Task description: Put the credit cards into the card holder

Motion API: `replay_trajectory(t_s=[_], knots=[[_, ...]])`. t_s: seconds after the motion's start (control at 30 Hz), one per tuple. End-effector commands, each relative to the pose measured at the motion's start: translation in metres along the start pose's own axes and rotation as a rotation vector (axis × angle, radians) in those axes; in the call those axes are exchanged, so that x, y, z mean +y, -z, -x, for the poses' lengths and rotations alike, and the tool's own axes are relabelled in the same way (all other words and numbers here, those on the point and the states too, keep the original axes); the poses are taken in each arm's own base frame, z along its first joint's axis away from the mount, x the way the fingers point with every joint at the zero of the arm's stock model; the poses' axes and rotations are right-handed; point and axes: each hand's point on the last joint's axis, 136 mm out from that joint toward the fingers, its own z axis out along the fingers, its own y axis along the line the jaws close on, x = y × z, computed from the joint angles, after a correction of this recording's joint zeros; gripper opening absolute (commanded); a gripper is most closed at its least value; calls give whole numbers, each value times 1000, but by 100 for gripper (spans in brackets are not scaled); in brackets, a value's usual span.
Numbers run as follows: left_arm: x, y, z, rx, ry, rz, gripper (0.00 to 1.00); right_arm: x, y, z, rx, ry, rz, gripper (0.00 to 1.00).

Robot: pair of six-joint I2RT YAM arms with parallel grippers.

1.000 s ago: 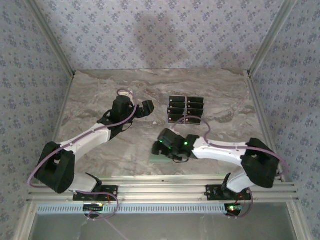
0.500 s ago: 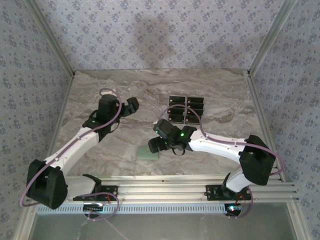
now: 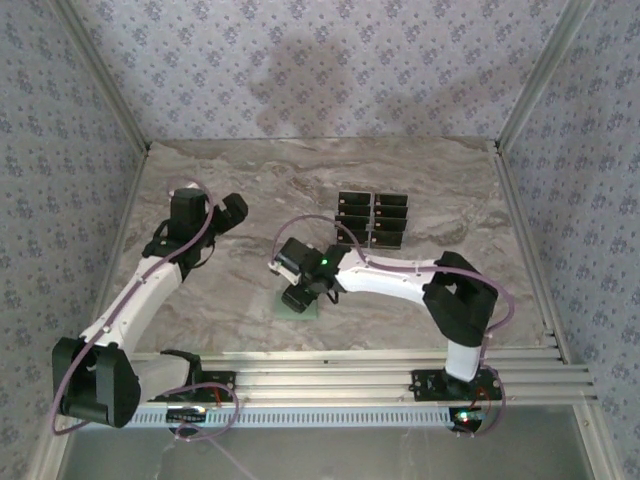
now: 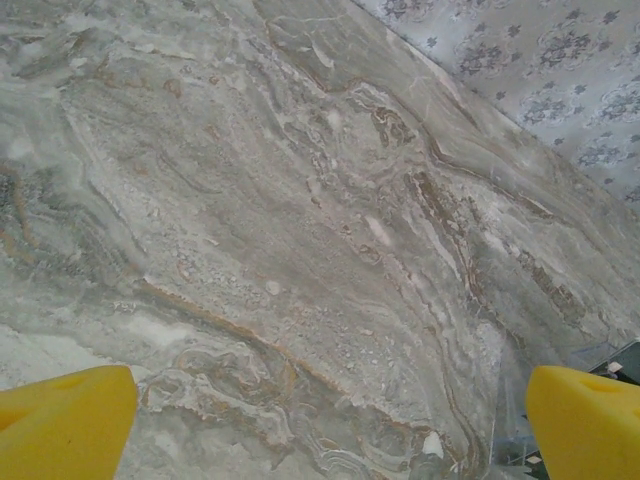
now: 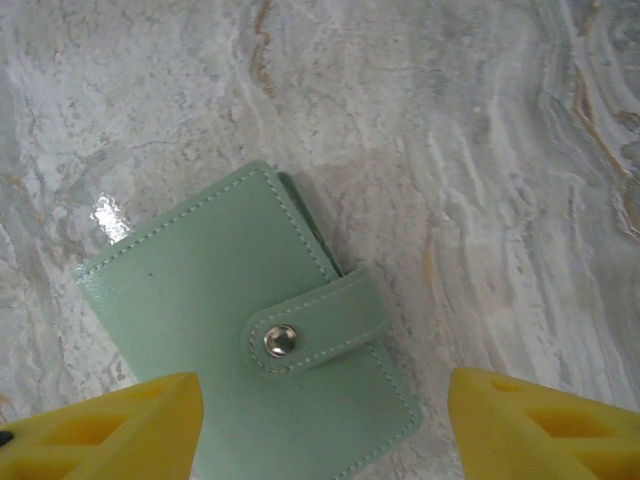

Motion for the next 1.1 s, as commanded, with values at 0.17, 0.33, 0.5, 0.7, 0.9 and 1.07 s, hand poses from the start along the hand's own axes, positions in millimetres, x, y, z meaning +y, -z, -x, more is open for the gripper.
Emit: replay_trajectory(t_s=[0.17,0.33,0.5,0.7,0.9,1.07], knots=[[3,4,2,5,11,-11,100,16,-11,-4,65,91,61,67],[4,3,1,6,16,-12,100,18,-20,-14,125,105,74,66],[5,2,1,5,22,-13,100,20,-28,-18,157,112,88,57],[5,2,0,10,27,-19,100,4,-33,-20,167,82,39,45],[3,1,-1,14,31,-28,100,-6,-30,-11,133,51,33,27],[2,0,-2,19,31,-35,100,-7,-28,-5,126,42,48,5]])
